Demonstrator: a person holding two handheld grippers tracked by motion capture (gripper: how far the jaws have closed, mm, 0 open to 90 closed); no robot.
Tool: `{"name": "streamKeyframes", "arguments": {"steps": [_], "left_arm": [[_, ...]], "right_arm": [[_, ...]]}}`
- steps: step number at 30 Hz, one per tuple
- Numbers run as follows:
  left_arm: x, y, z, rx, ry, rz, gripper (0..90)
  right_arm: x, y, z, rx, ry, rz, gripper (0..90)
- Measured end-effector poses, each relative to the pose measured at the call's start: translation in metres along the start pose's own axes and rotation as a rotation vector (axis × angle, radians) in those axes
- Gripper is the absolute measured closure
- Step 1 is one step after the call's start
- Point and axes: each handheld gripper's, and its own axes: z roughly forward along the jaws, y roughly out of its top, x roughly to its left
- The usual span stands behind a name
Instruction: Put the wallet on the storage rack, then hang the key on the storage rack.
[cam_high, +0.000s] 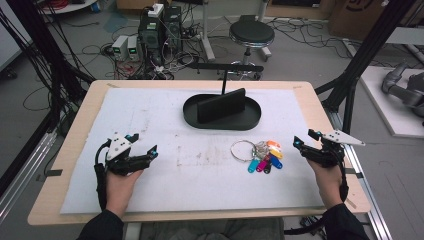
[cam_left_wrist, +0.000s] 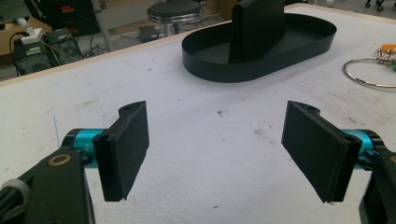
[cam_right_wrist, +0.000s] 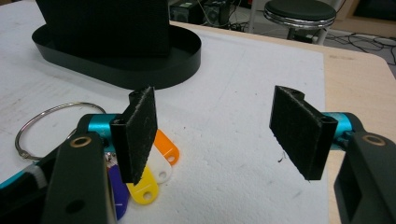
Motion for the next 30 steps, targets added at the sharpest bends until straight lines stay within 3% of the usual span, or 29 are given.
{"name": "streamKeyframes", "arguments": {"steps": [10, 16, 23, 26, 30], "left_arm": [[0.003, -0.004, 0.005, 0.031, -0.032, -0.007, 23.3], [0.004, -0.006, 0.009, 0.060, -0.051, -0.031, 23.3], [0.004, -0.010, 0.009, 0.098, -0.050, -0.042, 23.3], [0.005, -0.011, 0.007, 0.102, -0.050, -0.043, 23.3], [0.004, -0.012, 0.008, 0.103, -0.053, -0.060, 23.3]], "right_arm": [[0.002, 0.000, 0.002, 0.015, 0.041, 0.002, 32.5], [0.006, 0.000, 0.006, 0.027, 0.070, -0.013, 33.3], [0.011, -0.002, 0.012, 0.068, 0.175, -0.022, 44.4], [0.017, -0.003, 0.021, 0.123, 0.222, -0.035, 50.3], [0.027, 0.000, 0.033, 0.156, 0.273, -0.056, 54.4]]}}
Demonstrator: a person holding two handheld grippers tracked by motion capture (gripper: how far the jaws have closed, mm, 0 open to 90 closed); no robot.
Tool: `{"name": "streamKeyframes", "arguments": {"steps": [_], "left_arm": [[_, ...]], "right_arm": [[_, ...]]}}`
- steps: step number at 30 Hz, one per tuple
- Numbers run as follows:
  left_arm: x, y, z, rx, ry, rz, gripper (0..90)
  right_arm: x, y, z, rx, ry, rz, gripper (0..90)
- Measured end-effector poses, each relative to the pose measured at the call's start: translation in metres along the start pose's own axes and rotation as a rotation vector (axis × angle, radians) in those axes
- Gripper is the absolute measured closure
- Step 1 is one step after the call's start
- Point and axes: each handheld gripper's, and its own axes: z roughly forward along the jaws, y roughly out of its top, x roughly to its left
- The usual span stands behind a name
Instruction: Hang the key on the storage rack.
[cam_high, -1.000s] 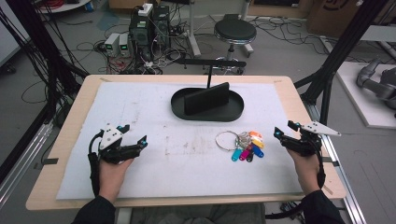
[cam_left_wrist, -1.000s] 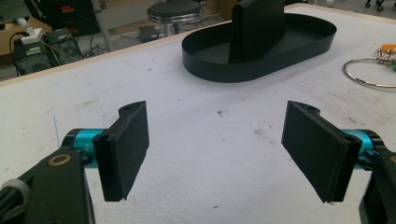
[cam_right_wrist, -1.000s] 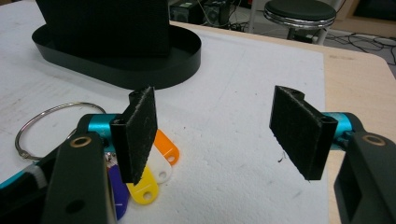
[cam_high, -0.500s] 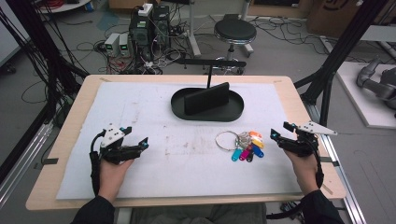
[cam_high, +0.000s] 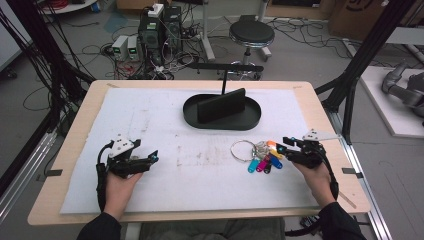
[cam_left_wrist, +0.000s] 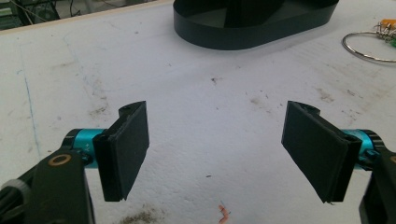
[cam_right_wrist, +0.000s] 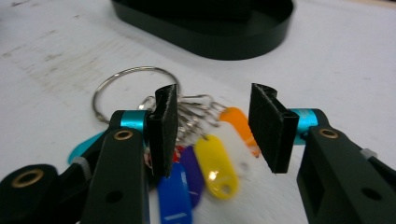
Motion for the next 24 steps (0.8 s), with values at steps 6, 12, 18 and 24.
{"name": "streamKeyframes", "arguments": {"steps": [6, 12, 18, 24], "left_arm": [[-0.004, 0.001, -0.002, -0.008, -0.009, 0.005, 23.3], [-0.006, 0.002, -0.004, -0.023, -0.018, 0.005, 23.3], [-0.006, 0.001, -0.004, -0.027, -0.036, -0.001, 23.3], [-0.006, 0.000, -0.005, -0.031, -0.048, -0.001, 23.3]], "right_arm": [[0.016, 0.016, 0.026, 0.068, 0.067, -0.047, 51.9], [0.020, 0.038, 0.052, 0.125, 0.089, -0.079, 57.5], [0.021, 0.053, 0.090, 0.260, 0.099, -0.134, 63.9], [0.021, 0.050, 0.113, 0.364, 0.096, -0.168, 68.0]]}}
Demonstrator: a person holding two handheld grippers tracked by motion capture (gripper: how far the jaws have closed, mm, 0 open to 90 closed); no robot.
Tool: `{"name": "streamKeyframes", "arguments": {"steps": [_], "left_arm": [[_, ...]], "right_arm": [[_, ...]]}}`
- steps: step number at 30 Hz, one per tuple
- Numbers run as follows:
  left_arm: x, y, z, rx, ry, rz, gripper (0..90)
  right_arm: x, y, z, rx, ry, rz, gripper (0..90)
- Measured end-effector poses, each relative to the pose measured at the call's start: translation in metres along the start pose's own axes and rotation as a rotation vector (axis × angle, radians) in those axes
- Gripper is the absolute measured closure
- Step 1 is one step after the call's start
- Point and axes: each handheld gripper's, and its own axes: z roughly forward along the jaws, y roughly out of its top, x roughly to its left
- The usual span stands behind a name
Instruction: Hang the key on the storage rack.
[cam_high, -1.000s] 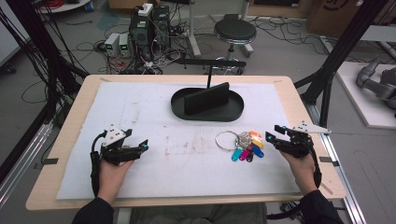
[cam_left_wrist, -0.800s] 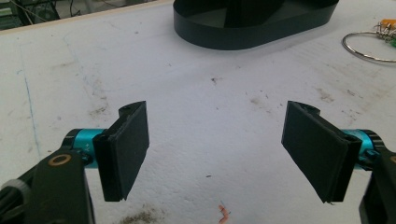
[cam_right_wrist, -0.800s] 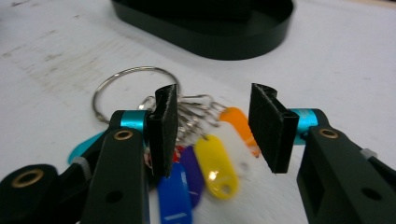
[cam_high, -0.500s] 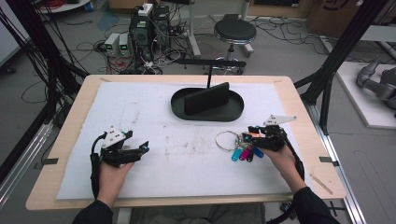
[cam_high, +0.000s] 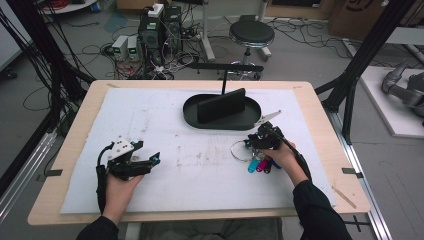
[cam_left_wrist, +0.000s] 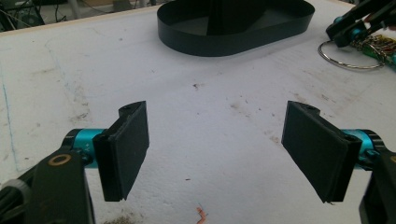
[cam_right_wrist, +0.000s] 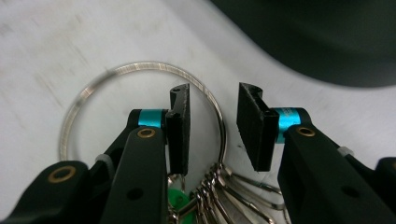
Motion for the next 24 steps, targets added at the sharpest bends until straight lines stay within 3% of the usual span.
{"name": "streamKeyframes", "arguments": {"steps": [2, 5, 10, 20, 24], "left_arm": [[0.000, 0.000, -0.001, -0.002, 0.002, 0.000, 23.3], [-0.001, 0.000, 0.000, -0.002, 0.001, -0.003, 23.3], [-0.004, 0.001, 0.001, -0.002, -0.005, 0.003, 23.3], [-0.005, 0.001, 0.005, -0.001, -0.013, 0.005, 23.3], [-0.004, 0.001, 0.005, -0.007, -0.010, 0.000, 23.3]], "right_arm": [[-0.001, 0.000, 0.000, -0.001, -0.010, -0.017, 71.7], [0.002, 0.001, -0.001, 0.000, -0.018, -0.054, 86.5], [0.006, 0.001, -0.003, -0.003, -0.038, -0.065, 87.9], [0.008, -0.002, -0.036, -0.177, 0.058, -0.008, 88.2], [0.010, -0.006, -0.047, -0.240, 0.082, -0.008, 88.2]]}}
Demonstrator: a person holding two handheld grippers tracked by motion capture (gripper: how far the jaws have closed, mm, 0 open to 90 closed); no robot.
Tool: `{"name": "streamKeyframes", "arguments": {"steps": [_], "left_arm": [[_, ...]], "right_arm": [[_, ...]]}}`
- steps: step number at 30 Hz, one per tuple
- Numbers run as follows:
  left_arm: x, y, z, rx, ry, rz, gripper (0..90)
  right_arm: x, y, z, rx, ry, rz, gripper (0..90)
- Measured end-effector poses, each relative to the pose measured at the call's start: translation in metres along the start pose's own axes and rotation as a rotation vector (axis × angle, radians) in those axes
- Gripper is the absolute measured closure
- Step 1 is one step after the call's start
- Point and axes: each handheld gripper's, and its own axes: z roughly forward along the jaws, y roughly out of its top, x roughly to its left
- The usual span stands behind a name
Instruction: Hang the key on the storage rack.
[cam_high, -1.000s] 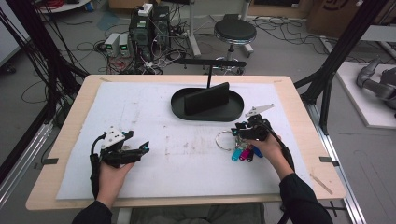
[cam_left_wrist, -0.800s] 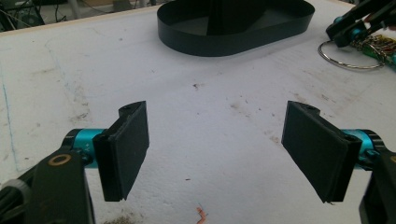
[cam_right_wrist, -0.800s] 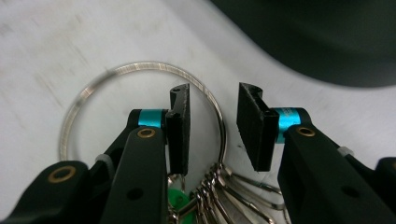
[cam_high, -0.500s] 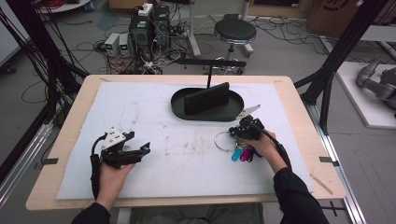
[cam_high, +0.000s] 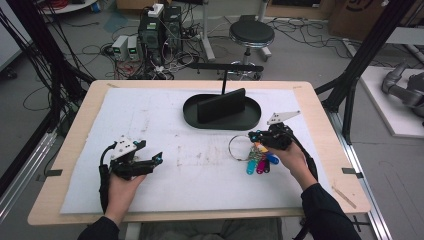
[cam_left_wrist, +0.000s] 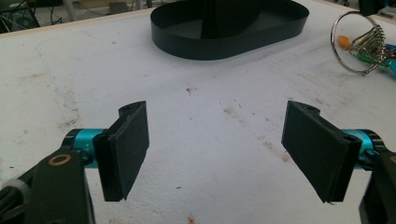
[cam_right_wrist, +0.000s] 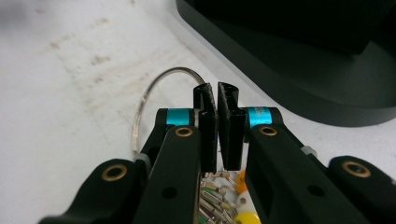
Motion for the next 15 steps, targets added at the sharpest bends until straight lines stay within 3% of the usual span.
{"name": "streamKeyframes", "arguments": {"steps": [7, 15], "left_arm": [[0.000, 0.000, 0.002, -0.007, -0.005, 0.002, 23.3], [-0.002, 0.001, 0.003, -0.005, -0.011, 0.006, 23.3]], "right_arm": [[0.010, -0.011, -0.017, -0.070, 0.025, -0.014, 88.1], [0.015, -0.021, -0.026, -0.099, 0.066, -0.014, 87.5]]}}
